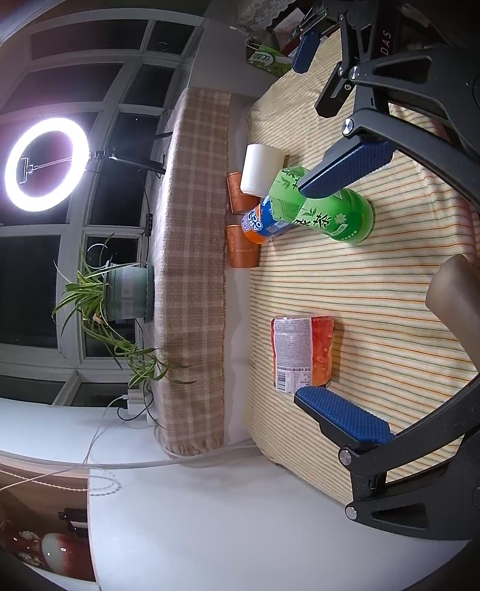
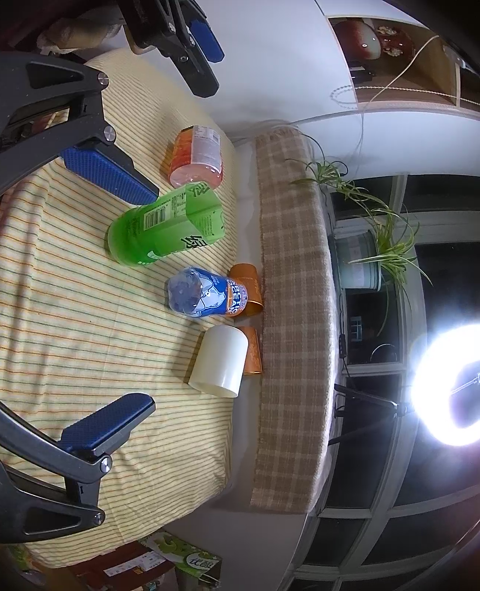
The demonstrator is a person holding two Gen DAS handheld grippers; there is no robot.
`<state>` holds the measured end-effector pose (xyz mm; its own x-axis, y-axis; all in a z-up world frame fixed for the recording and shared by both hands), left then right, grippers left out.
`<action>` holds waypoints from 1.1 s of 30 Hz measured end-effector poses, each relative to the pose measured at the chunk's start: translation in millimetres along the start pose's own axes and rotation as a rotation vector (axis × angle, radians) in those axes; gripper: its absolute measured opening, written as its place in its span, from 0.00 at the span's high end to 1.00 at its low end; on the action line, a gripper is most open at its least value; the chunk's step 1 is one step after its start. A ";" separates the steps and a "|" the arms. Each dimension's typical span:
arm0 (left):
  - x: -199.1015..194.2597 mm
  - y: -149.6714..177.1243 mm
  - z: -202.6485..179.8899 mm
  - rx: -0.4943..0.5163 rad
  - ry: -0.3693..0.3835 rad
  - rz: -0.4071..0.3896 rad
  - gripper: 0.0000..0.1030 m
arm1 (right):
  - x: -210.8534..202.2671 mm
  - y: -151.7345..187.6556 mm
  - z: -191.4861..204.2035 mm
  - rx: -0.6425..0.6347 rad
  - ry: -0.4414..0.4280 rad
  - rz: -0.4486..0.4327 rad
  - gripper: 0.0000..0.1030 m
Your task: Flip cup upright
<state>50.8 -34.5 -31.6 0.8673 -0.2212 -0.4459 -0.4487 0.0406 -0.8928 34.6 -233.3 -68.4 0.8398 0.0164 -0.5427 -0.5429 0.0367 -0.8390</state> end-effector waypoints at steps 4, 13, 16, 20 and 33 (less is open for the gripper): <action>-1.2 -1.1 -2.3 0.005 -0.001 -0.002 0.00 | -0.6 0.1 -1.2 0.002 0.004 -0.001 0.00; -0.7 -2.5 -2.2 0.008 -0.006 0.001 0.00 | 1.5 1.3 -4.0 0.013 0.007 0.003 0.00; 0.0 -2.8 -1.6 0.008 -0.006 0.002 0.00 | 1.6 1.5 -4.3 0.014 0.007 0.003 0.00; 0.8 -2.6 -0.9 0.007 -0.006 0.003 0.00 | 3.3 2.7 -5.3 0.017 0.007 0.009 0.00; 5.6 1.6 3.0 -0.002 -0.006 0.012 0.00 | 9.4 4.8 -4.9 0.015 0.003 0.027 0.00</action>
Point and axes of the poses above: each gripper's, at about its wrist camera, not at the fingertips, and x roughly the way its jaws point, z to its left, y to its underside, the point moved 7 cm from there along x, roughly the way its jaws point, and after that the axes turned 5 degrees about y, right-handed, at the moved point
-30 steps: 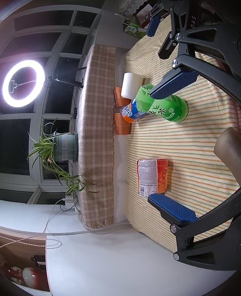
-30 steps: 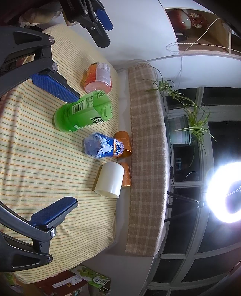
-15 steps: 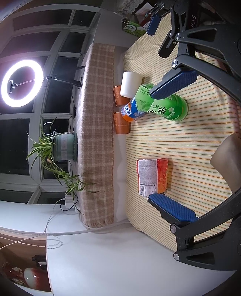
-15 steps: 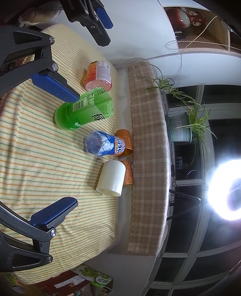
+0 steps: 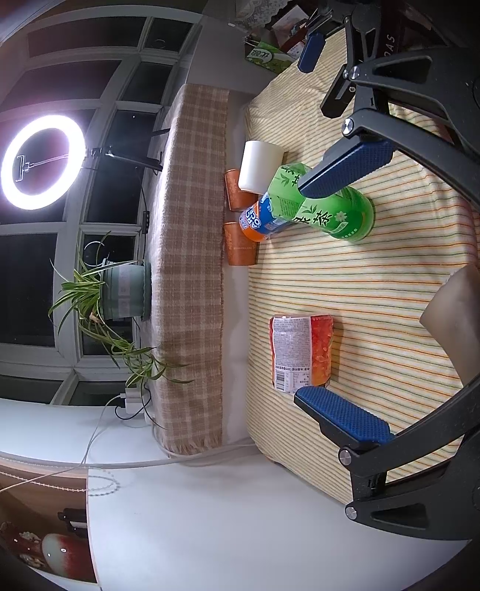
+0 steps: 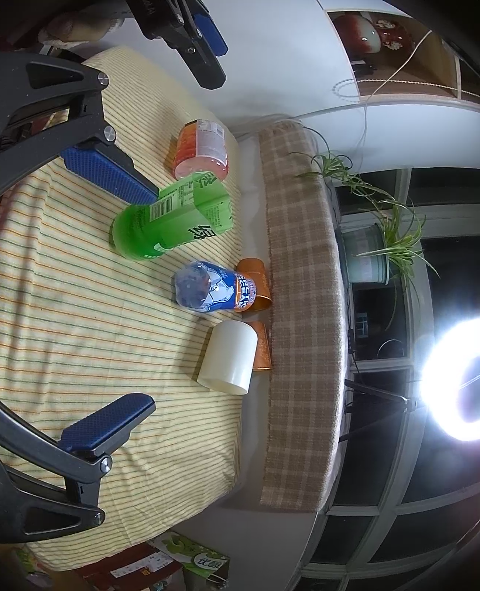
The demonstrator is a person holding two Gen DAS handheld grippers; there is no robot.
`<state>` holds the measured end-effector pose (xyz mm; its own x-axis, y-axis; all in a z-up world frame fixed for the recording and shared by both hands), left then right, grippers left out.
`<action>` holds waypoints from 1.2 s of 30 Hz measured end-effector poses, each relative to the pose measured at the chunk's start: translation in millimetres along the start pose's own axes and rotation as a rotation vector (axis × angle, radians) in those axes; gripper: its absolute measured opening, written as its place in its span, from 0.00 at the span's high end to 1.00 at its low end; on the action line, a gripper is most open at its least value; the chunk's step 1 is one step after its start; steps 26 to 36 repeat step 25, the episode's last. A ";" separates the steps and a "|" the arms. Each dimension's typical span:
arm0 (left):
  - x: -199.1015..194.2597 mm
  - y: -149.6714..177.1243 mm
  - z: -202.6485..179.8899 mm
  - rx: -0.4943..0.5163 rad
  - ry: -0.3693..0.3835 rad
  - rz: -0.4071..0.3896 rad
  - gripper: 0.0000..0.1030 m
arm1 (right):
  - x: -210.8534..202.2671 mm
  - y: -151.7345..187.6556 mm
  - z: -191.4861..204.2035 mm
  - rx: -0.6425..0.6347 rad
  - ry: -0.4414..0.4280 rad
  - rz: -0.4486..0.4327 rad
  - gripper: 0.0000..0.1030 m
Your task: Flip cup upright
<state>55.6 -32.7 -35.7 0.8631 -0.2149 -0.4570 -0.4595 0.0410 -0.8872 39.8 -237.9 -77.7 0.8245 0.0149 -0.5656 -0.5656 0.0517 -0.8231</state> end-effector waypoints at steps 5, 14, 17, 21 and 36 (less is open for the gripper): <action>1.8 0.4 1.6 -0.003 0.000 0.001 0.00 | 1.8 0.2 -1.2 0.001 0.002 0.005 0.00; 4.8 1.8 6.2 -0.007 -0.006 0.005 0.00 | 4.3 1.3 -1.5 0.001 0.003 0.014 0.00; 5.4 2.8 7.7 -0.012 -0.010 0.003 0.00 | 4.9 1.9 -1.4 0.001 0.003 0.017 0.00; 4.7 3.6 8.3 -0.011 -0.016 0.001 0.00 | 6.1 2.5 -0.6 -0.001 0.004 0.021 0.00; 3.6 3.4 8.9 -0.007 -0.030 -0.009 0.00 | 7.2 3.2 0.9 -0.004 0.001 0.024 0.00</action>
Point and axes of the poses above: each gripper's, at about its wrist camera, not at the fingertips, and x roughly the way its jaws point, z to its left, y to its underside, the point moved 7 cm from there along x, roughly the way its jaws point, and after that the axes turned 5 degrees about y, right-handed, at the moved point
